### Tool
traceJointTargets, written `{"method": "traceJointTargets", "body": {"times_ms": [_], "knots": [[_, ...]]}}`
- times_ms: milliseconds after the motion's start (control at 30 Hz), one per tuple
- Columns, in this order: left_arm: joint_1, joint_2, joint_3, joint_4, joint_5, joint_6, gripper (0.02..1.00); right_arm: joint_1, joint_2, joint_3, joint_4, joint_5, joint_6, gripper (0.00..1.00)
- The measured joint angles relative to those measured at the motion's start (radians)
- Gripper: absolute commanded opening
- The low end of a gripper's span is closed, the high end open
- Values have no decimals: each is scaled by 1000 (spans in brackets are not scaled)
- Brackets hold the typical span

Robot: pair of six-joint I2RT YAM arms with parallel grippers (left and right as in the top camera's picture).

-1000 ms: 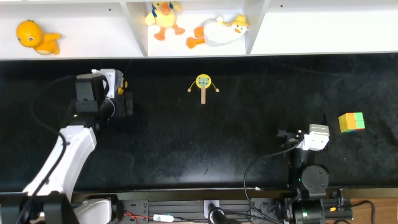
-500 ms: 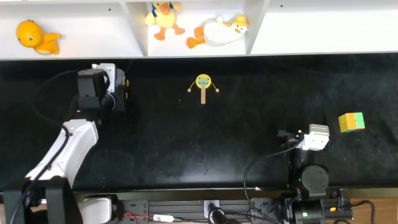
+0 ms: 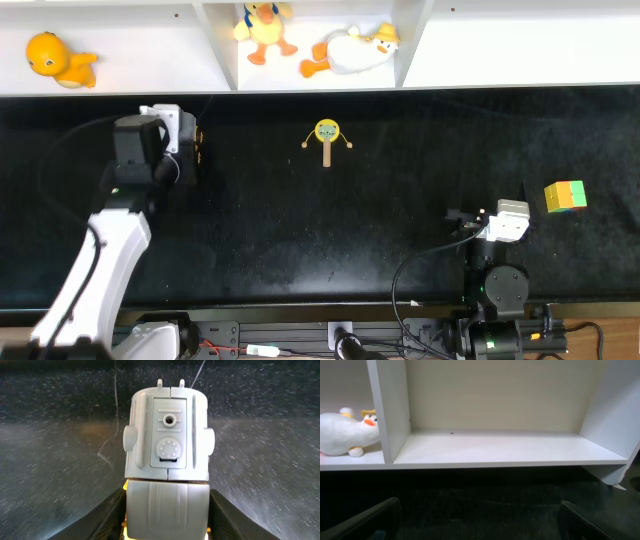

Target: Store Toys

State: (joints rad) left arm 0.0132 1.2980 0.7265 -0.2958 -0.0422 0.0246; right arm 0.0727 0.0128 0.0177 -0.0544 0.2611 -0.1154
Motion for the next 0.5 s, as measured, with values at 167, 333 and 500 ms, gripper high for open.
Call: {"method": "traceJointTargets", "body": {"times_ms": [167,333,500], "knots": [[0,-124,0,-55,2,0,402,0,0,0,0,0,0,993],[-1,-146,21,-61,23,0,386,0,0,0,-1,0,0,996],[-15,-98,123,-64,35,0,375,0,0,0,0,0,0,996]]}}
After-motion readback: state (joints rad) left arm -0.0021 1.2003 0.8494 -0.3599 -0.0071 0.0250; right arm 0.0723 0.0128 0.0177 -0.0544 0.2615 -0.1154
